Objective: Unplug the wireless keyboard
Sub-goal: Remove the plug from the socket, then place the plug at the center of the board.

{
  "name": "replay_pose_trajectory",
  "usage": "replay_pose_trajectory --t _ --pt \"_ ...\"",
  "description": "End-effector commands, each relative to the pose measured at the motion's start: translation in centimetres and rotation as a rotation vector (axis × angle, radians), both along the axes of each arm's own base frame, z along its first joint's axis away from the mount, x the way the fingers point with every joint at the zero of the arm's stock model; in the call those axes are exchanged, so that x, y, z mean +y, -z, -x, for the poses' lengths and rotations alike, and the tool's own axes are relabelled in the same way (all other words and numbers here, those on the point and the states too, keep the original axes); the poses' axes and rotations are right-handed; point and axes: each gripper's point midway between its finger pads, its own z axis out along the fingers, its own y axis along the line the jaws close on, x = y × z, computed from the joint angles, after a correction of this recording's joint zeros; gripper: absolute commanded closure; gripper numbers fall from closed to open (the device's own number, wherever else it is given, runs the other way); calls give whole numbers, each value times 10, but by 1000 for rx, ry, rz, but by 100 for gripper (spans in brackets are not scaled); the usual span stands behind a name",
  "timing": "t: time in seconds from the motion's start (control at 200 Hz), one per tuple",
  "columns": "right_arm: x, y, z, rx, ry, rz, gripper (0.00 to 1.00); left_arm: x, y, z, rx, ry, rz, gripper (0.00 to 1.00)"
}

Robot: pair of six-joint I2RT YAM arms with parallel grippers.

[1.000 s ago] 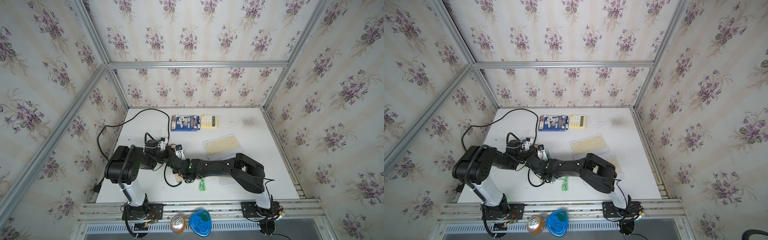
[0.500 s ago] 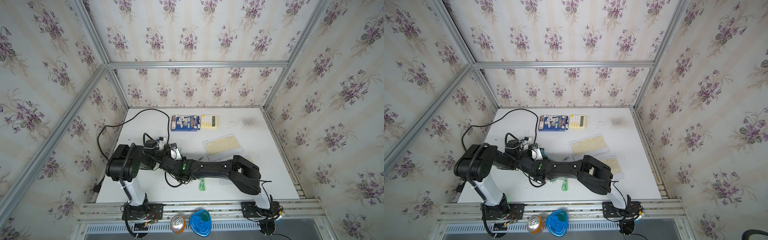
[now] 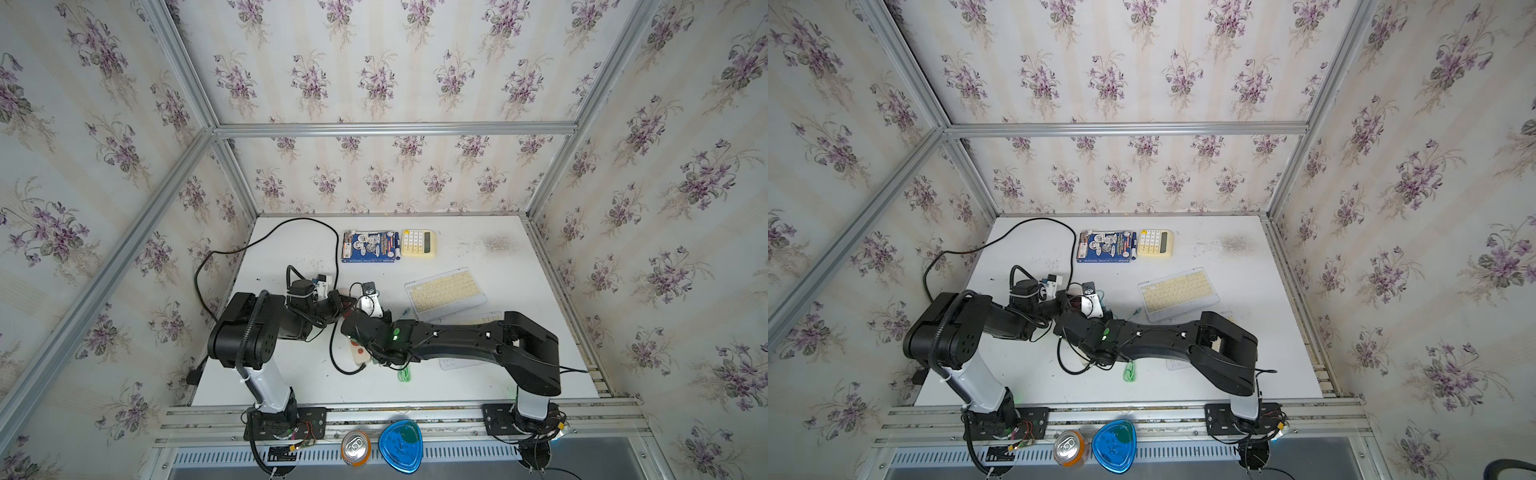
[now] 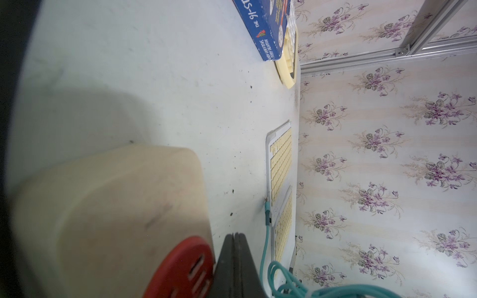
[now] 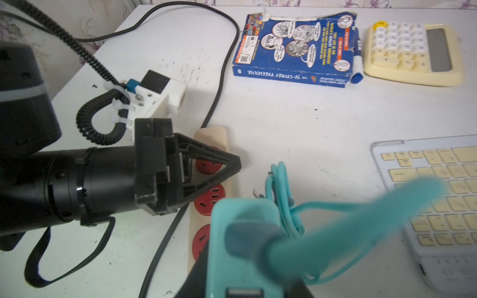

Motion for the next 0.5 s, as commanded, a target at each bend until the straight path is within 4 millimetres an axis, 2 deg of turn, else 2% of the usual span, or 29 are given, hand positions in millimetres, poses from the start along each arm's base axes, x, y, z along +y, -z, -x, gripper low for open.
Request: replay_pose_trajectory --t 0.0,0.12,0.22,0.315,0.495 --pt "-18 -24 -4 -50 63 -116 100 17 40 26 191 -51 -129 99" --pt "-51 -31 0 -80 122 -166 100 15 31 23 157 -37 -156 98" --pt "-70 -27 3 -81 155 -201 100 12 24 22 133 -20 -193 97" --pt "-77 -18 3 -66 169 -210 100 11 18 21 106 -10 -229 98" --pt "-72 12 -4 10 174 -216 100 12 2 19 46 -3 -314 97"
